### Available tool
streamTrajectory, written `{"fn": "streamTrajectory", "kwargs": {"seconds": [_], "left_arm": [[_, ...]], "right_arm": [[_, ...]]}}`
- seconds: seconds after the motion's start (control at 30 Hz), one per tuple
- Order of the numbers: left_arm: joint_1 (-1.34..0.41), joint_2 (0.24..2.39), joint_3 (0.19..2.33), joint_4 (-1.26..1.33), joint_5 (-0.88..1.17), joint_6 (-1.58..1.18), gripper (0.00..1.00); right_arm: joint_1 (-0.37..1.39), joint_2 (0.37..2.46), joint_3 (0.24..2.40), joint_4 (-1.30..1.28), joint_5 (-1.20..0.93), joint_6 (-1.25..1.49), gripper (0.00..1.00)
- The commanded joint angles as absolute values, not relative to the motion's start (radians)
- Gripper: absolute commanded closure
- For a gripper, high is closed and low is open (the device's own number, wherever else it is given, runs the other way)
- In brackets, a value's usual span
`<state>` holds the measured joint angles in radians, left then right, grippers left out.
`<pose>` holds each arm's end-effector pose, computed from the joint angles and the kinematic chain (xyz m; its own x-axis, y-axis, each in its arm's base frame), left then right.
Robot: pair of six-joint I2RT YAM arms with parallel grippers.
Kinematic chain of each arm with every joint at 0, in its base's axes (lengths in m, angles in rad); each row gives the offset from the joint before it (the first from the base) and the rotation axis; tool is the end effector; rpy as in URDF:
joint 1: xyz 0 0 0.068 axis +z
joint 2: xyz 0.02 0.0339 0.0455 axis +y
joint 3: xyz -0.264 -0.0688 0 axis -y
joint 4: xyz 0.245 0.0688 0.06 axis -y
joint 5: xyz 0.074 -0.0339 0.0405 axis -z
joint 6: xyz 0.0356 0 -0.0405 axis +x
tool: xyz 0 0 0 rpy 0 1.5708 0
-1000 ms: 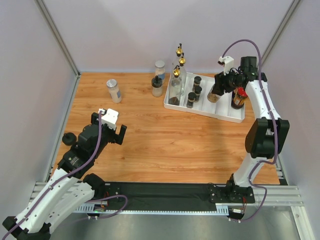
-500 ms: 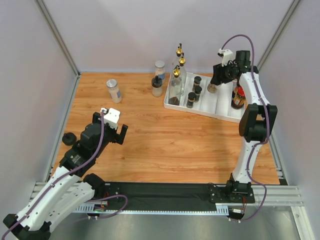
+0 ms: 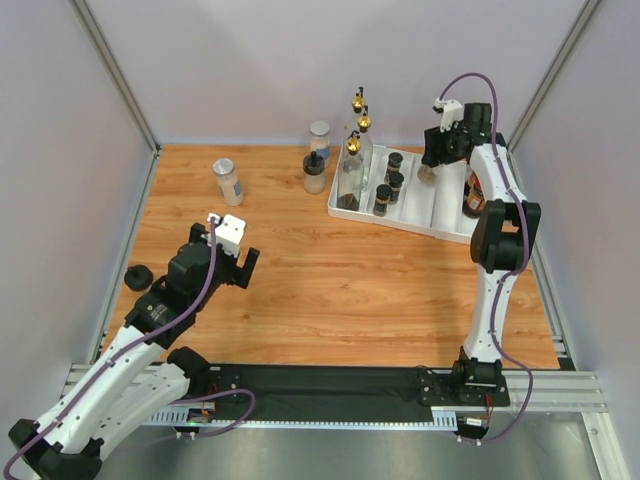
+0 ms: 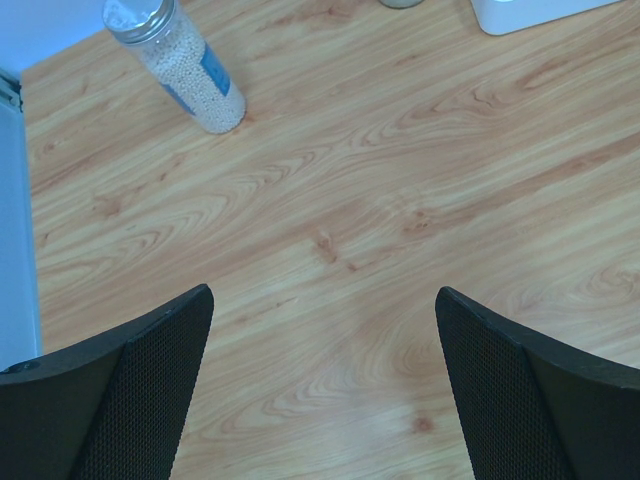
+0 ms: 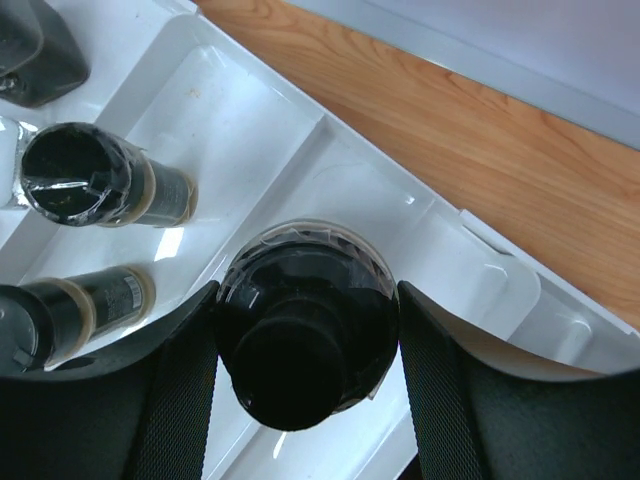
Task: Organize the condiment bottles
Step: Place the bottle in the storage box.
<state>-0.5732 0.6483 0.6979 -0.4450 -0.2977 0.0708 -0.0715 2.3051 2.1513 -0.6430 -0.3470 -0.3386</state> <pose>0.1325 -0.0731 0.3034 -0.3022 0.2756 -0.9125 0.3132 0.9329 0.1780 0.5229 -0.0253 0.2544 -0.6164 -0.2690 -0.7401 -0.3972 0.9177 -0.0028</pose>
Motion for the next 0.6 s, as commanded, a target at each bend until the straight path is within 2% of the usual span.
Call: {"fn": "streamTrajectory", "kwargs": {"seconds": [0.0,0.4,0.5,0.57], "left_arm": [[-0.568,0.655,0.684,-0.426,-0.313,0.092,0.0],[-0.569,0.669,0.684,-0.426,-0.324,0.097,0.0],[-0.568,0.67,0.684,-0.428,-0.325,0.095,0.0],[-0.568,0.669,0.684,-0.428,-0.325,0.097,0.0]], "right_arm": [[-0.06,2.33,2.218,-0.583,-0.302,-0.33,0.83],[-0.037,2.387,2.263,-0.565,-0.265,-0.341,0.77],[-0.035,2.393,2.26,-0.563,-0.259,-0.344,0.71],[-0.035,2.393,2.253,-0.566,-0.256,-0.35,0.62]]}}
